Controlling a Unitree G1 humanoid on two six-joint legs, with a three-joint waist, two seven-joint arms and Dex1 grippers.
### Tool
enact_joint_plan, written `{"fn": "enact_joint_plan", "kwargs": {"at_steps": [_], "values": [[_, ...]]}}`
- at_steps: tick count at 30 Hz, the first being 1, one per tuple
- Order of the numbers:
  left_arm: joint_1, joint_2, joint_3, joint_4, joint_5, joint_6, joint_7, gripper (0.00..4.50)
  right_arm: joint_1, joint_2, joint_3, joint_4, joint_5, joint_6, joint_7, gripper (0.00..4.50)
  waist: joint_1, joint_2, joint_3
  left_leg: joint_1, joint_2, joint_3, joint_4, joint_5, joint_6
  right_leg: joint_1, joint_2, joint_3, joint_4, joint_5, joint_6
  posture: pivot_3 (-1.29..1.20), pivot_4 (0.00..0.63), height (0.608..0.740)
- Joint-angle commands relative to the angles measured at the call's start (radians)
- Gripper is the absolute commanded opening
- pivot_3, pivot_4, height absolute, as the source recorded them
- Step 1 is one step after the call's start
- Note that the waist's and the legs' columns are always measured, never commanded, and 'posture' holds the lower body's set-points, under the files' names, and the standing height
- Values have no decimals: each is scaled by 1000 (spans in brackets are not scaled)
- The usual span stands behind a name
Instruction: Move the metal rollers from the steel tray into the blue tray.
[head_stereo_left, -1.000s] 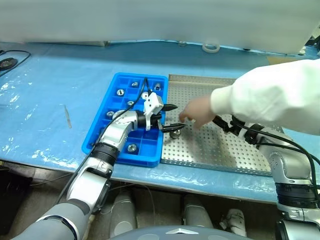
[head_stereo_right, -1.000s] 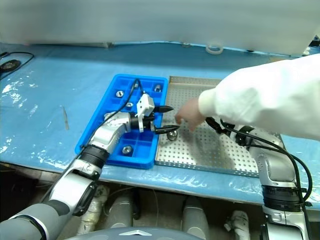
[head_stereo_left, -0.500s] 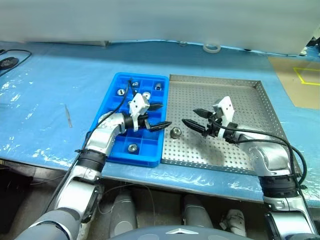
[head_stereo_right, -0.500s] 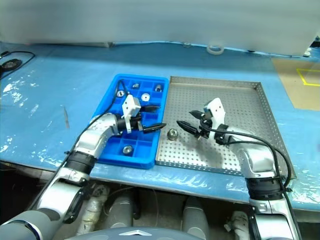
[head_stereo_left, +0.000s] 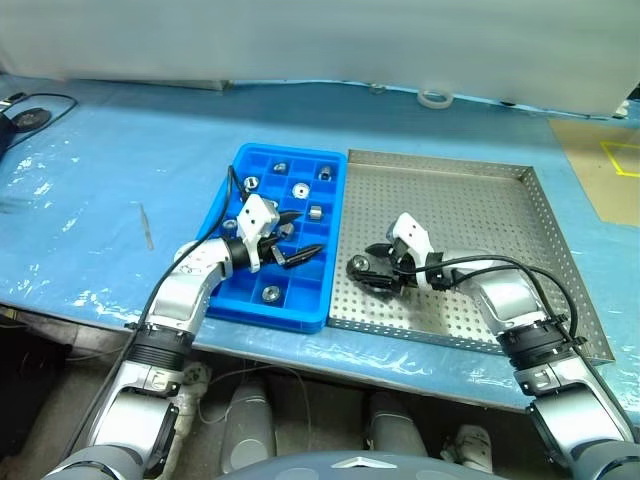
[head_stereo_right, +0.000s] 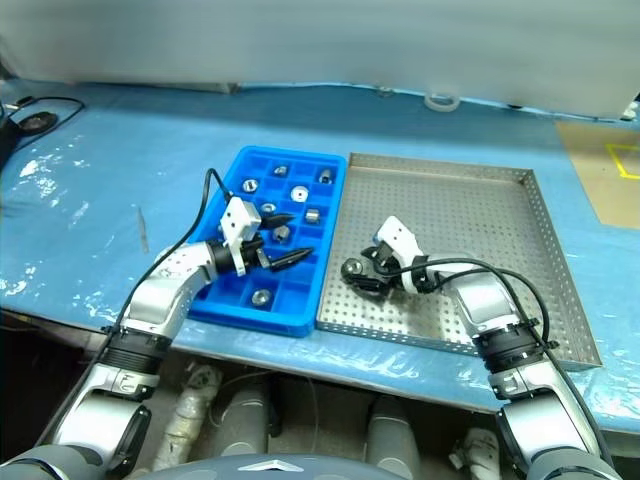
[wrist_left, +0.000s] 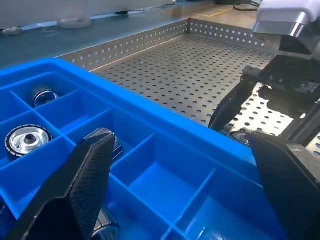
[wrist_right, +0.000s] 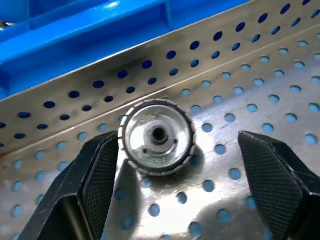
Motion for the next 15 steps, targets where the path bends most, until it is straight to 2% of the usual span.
{"fn": "enact_joint_plan", "kwargs": {"at_steps": [1,5,9,13,15], "values": [[8,13,16,-52,-14,2,9,4500,2,3,14,25,-31,-23,8,3013,5,0,0,0,0,0,0,0,0,0,0,0,0,-1,2,75,150,740],[23,16,19,-74,-17,11,24,4500,-6,21,-7,20,-17,-32,25,1667,12,0,0,1,0,0,0,0,0,0,0,0,0,-2,4,82,150,740],[54,31,37,-121,-25,29,44,4500,-56,74,-98,12,66,-14,19,1606,14,0,0,1,0,0,0,0,0,0,0,0,0,0,0,146,150,740],[97,54,80,-192,-47,61,84,4500,-181,158,-247,6,257,82,34,1606,15,0,0,-2,0,0,0,0,0,-4,0,0,2,1,-2,188,150,740],[139,67,108,-237,-57,76,112,4500,-238,179,-259,22,299,98,76,1606,18,0,0,-3,0,-1,0,0,-1,-6,0,0,3,2,-4,257,150,740]]}}
